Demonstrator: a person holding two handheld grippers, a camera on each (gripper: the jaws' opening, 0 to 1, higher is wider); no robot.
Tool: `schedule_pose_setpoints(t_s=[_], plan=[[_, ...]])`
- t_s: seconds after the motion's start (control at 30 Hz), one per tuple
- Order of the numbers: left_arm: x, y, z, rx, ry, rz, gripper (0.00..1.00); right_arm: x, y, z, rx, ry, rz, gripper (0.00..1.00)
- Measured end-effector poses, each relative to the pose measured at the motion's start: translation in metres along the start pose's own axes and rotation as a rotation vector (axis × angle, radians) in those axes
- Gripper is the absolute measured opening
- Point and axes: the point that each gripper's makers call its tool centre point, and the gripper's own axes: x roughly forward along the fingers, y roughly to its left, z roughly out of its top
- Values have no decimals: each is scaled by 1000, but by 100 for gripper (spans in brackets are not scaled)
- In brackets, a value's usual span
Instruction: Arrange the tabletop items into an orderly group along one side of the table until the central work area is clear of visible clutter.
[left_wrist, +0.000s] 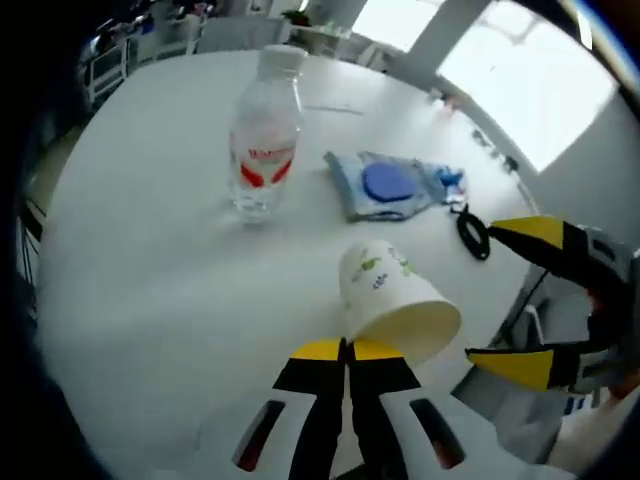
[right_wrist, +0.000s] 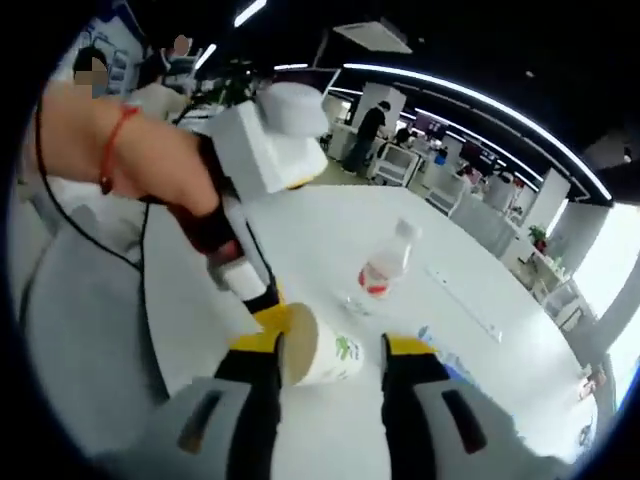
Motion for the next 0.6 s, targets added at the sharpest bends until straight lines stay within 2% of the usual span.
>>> schedule_pose_setpoints(t_s=[0.03, 0.1, 0.13, 0.17, 0.2, 0.27, 0.37, 0.47, 0.53, 0.6], plan=[[-1, -1, 0, -4, -4, 4, 0, 3, 3, 5, -5, -42, 9, 33], [-2, -4, 0, -10, -8, 1, 0, 4, 5, -3, -20, 11, 4, 28], [-2, -5, 0, -6, -11, 5, 0, 4, 7, 0, -21, -16, 10, 29], [-2, -6, 0, -6, -14, 10, 0, 4, 8, 0, -27, -13, 8, 28], [-2, -7, -1, -11, -13, 9, 0, 3, 4, -4, -77, 28, -16, 25], [-1, -7, -2, -5, -15, 22, 0, 5, 9, 0, -84, -6, -4, 22], [-2, -12, -3, -16, -17, 14, 0, 8, 5, -9, -169, 49, -29, 18], [-1, -14, -6, -18, -15, 20, 0, 10, 7, -11, -132, 50, -17, 16], [-2, -16, -7, -24, -17, 18, 0, 10, 5, -14, -160, 69, -22, 15], [-3, -17, -8, -25, -16, 18, 0, 10, 5, -12, -156, 60, -25, 12]])
